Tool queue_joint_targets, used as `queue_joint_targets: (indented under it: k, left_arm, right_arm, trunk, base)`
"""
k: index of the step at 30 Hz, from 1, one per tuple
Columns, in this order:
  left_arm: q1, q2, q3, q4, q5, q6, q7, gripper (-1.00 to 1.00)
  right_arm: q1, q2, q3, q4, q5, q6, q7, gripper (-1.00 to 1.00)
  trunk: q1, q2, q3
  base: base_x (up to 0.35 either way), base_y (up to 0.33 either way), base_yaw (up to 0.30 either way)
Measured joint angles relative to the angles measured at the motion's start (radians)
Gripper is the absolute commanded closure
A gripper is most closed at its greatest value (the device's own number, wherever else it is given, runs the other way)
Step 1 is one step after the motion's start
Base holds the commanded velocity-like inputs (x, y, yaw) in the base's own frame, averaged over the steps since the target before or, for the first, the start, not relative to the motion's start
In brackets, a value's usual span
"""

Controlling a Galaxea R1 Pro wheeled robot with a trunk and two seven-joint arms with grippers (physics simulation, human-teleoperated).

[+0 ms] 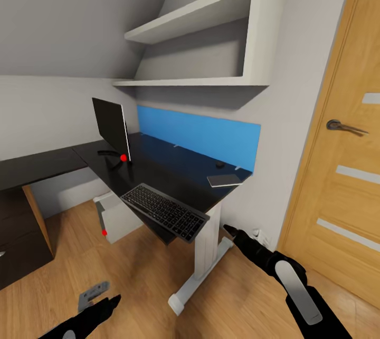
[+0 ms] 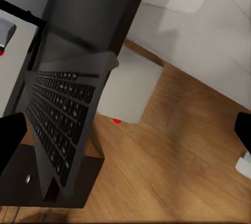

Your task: In the bedroom, organize the workspace by keeping the computer under the desk, ensuring the monitor is on the desk, placing the keyboard on the desk next to the monitor, placing the mouse on the desk next to the keyboard, moving the folder from the swivel chair onto the desk next to the mouse, stacking the notebook on top of the folder with the pen on top of the notebook, and positioning the swivel chair next to the desk.

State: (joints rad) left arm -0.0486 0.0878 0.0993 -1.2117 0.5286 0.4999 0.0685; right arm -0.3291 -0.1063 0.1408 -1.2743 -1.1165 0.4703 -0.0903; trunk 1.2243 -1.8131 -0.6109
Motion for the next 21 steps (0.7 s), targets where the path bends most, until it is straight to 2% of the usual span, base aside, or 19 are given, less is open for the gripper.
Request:
queue_joint_targets:
  k: [3, 8, 21]
  left_arm:
    - [0.0, 0.003, -0.006, 0.048, 0.023, 0.008, -0.005, -1.0]
    - [0.0, 0.007, -0.007, 0.111, 0.03, 0.005, -0.007, -1.0]
    - [0.0, 0.006, -0.011, 0.148, 0.032, -0.008, -0.007, -1.0]
  right_arm:
    - [0.0, 0.0, 0.011, -0.001, 0.0, 0.0, 0.001, -1.0]
    - [0.0, 0.001, 0.032, 0.001, 0.001, -0.001, 0.002, -1.0]
    - [0.0, 0.001, 0.064, 0.033, 0.0, -0.004, 0.007, -1.0]
  trunk:
    - [0.012, -0.021, -0.009]
    - [0.031, -0.056, -0.025]
    - [0.081, -0.147, -0.066]
  base:
    - [0.0, 0.0, 0.0]
    - [0.0, 0.0, 0.0]
    - [0.0, 0.0, 0.0]
